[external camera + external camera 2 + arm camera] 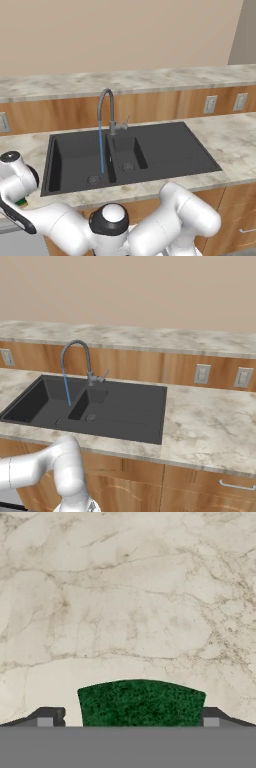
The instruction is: Soak the sponge with water for a few seconds and then drop it inside the sink.
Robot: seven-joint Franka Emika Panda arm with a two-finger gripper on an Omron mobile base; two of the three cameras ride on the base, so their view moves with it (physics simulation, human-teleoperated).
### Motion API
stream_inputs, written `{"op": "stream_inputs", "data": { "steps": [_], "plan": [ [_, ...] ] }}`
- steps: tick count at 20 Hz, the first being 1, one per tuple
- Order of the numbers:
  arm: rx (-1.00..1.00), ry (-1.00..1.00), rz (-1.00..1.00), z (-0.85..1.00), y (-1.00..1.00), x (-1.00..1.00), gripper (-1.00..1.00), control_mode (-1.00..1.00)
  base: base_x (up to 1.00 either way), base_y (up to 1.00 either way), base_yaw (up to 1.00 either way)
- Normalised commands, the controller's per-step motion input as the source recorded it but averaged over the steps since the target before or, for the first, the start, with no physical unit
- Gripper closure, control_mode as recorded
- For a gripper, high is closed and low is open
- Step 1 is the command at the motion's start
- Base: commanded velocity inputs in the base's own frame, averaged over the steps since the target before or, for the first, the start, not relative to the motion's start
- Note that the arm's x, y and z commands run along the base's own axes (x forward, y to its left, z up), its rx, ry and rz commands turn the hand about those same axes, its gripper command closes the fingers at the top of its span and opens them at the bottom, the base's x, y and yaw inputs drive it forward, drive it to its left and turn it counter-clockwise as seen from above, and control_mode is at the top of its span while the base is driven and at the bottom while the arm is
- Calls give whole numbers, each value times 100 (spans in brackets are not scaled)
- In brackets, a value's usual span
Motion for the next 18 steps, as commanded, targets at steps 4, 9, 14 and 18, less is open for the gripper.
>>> {"op": "stream_inputs", "data": {
  "steps": [4, 9, 14, 18],
  "plan": [
    [-3, 0, 0, -48, 0, -2, -100, -100, 0, 0, 0],
    [0, 0, 0, -13, 0, 0, -100, -100, 0, 0, 0],
    [1, 1, 0, -6, 0, 0, -100, -100, 0, 0, 0],
    [0, 3, 0, -8, 0, 0, 100, -100, 0, 0, 0]
  ]
}}
